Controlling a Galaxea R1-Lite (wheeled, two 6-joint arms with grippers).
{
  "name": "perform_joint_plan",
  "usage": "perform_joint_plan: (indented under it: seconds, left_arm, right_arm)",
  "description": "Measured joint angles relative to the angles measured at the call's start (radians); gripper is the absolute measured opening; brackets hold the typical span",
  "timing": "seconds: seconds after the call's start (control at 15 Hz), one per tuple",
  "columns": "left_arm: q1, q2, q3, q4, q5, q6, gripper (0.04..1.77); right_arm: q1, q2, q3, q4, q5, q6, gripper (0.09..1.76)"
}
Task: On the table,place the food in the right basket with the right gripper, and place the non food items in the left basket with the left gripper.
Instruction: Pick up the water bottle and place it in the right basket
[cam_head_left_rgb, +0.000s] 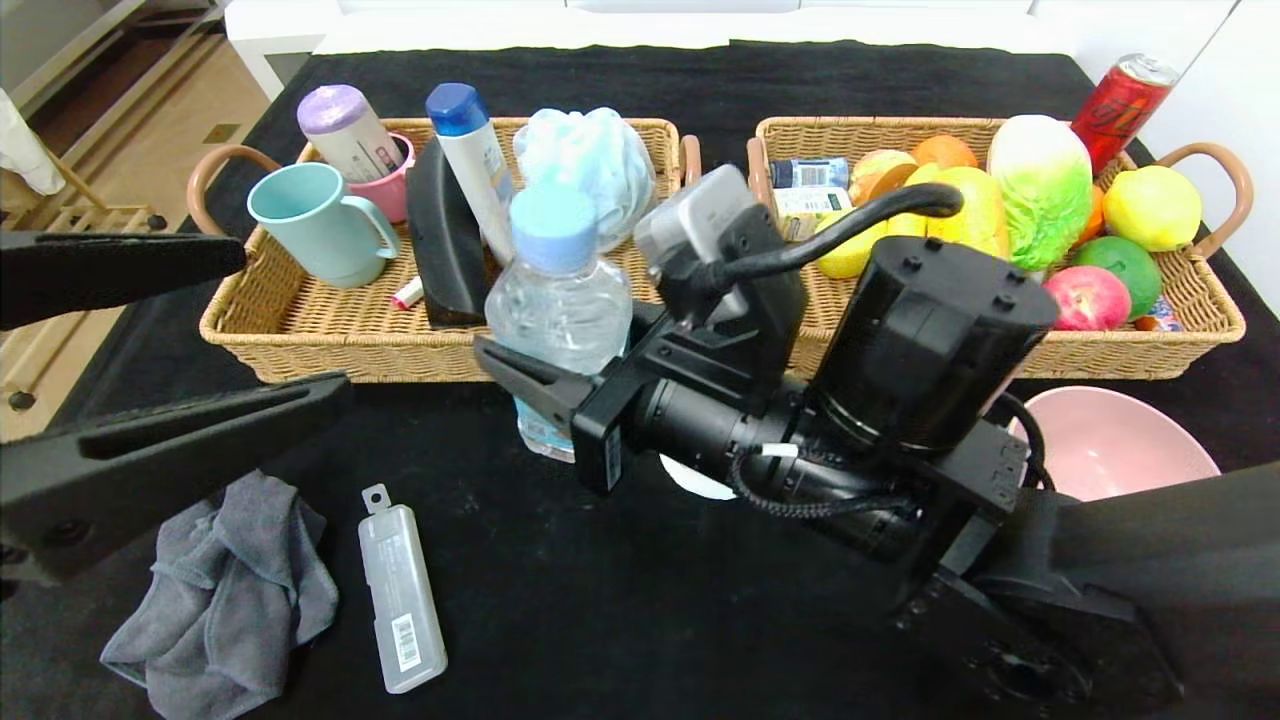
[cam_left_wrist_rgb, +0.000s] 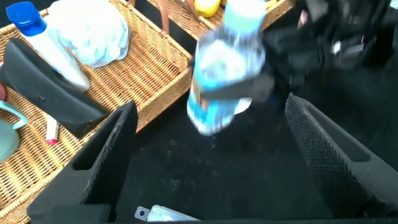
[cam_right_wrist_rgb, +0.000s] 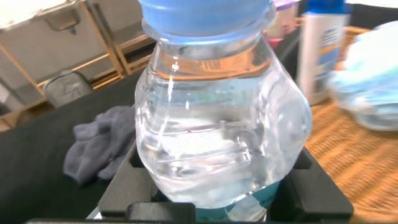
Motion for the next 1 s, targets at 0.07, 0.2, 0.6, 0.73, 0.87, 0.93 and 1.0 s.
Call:
perform_joint_plan:
  seconds: [0.07, 0.2, 0.6, 0.73, 0.87, 0.93, 1.0]
  left_arm:
    - [0.000, 0.000, 0.003, 0.000, 0.000, 0.000, 1.72]
    - [-0.001, 0.000, 0.009, 0.000, -0.003, 0.003, 1.72]
    - [-0.002, 0.001, 0.018, -0.001, -0.006, 0.007, 1.72]
    - [-0.002, 0.001, 0.020, -0.001, -0.005, 0.007, 1.72]
    - [-0.002, 0.001, 0.020, -0.001, -0.006, 0.007, 1.72]
    - [-0.002, 0.001, 0.020, -0.001, -0.006, 0.007, 1.72]
    - [-0.002, 0.001, 0.020, -0.001, -0.006, 0.008, 1.72]
  right_arm:
    - [-0.014, -0.017, -0.003, 0.006, 0.000, 0.016, 0.89]
    - [-0.049, -0.049, -0.013, 0.026, 0.000, 0.027, 0.89]
    - [-0.170, -0.098, -0.118, 0.150, -0.089, 0.035, 0.89]
    - [-0.211, -0.104, -0.172, 0.200, -0.133, 0.035, 0.89]
    - [-0.257, -0.109, -0.234, 0.253, -0.161, 0.044, 0.89]
    - [-0.279, -0.110, -0.266, 0.275, -0.172, 0.050, 0.89]
    - [-0.302, -0.110, -0.299, 0.309, -0.185, 0.053, 0.89]
